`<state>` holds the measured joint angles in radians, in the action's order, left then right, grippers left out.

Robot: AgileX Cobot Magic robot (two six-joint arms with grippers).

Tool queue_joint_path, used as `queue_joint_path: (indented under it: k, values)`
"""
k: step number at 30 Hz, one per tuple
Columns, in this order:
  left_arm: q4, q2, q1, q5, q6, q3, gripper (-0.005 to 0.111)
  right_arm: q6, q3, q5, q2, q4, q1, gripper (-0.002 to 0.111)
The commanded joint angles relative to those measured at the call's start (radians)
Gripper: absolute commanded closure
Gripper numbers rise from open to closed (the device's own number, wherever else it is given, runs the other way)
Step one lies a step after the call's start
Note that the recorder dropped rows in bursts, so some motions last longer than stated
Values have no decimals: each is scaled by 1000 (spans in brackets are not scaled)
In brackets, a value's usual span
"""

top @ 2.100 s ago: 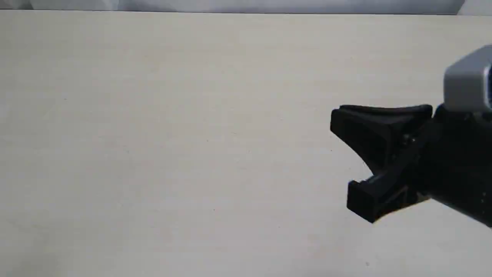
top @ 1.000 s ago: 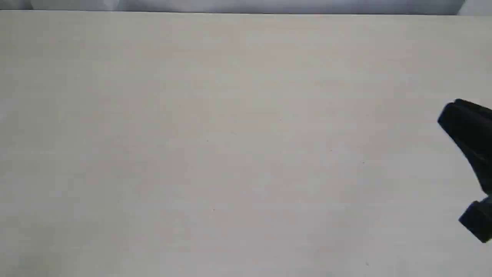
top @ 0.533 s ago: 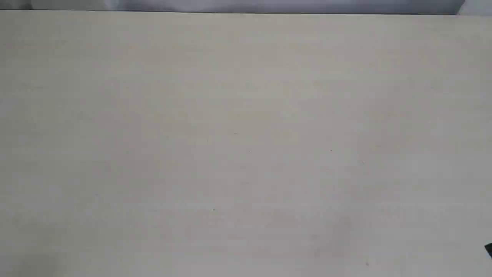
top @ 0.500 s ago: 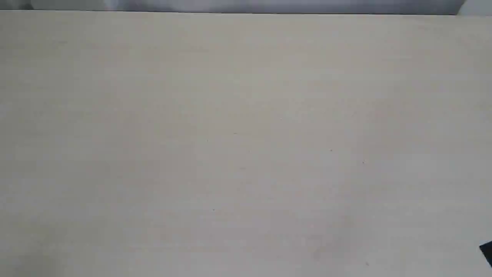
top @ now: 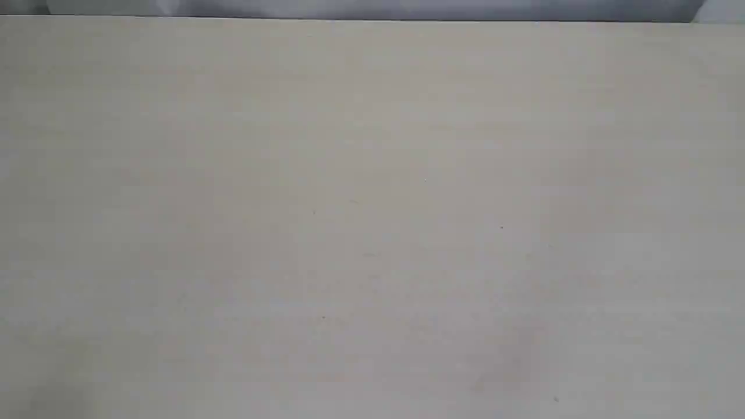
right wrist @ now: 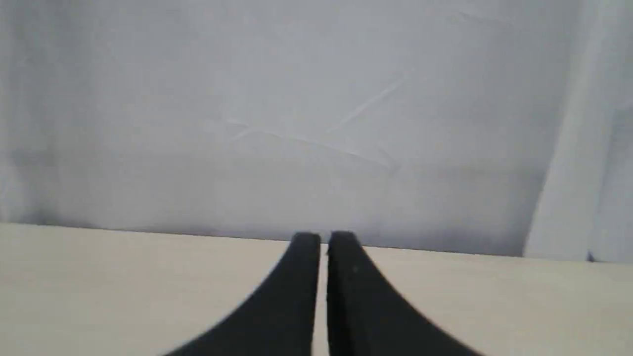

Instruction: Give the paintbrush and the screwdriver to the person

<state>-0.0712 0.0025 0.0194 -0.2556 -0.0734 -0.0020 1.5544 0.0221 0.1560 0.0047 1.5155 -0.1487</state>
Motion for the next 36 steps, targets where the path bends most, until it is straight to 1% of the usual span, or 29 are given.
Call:
queue_joint_path:
  k: [1,4,9,11,14,19,21,22,24,26,29,31,34,36]
  values:
    - [1,-2,-8,8,-2,2,107,30,-13,-49,-5,3,-7,104]
    - [1,-2,-8,8,-2,2,107,4,-22,-7,-5,-9,-7,104]
    - [1,-2,-8,8,-2,2,107,-244,-22,107,-5,-109,-7,104]
    - [1,-2,-8,8,-2,2,107,-302,-22,108,-5,-172,-7,104]
    - [1,-2,-8,8,-2,2,107,-397,-22,48,-5,-311,-7,104]
    - [1,-2,-8,8,-2,2,107,-677,-22,-148,-5,-613,-7,104]
    - [4,-2,-8,4,-2,2,107,-758,-22,-182,-5,-676,-7,104]
    - [4,-2,-8,4,-2,2,107,-789,-22,-188,-5,-702,-7,104]
    - [4,-2,-8,6,-2,2,107,-792,-22,-188,-5,-708,-7,104]
    - [4,-2,-8,6,-2,2,107,-833,-22,-185,-5,-762,-7,104]
    - [4,-2,-8,6,-2,2,107,-1051,-22,-178,-5,-979,-7,104]
    - [4,-2,-8,6,-2,2,107,-1238,-22,-178,-5,-1153,-7,104]
    - [4,-2,-8,6,-2,2,107,-1353,-22,-184,-5,-1239,-7,104]
    - [4,-2,-8,6,-2,2,107,-1360,-22,-191,-5,-1239,-7,104]
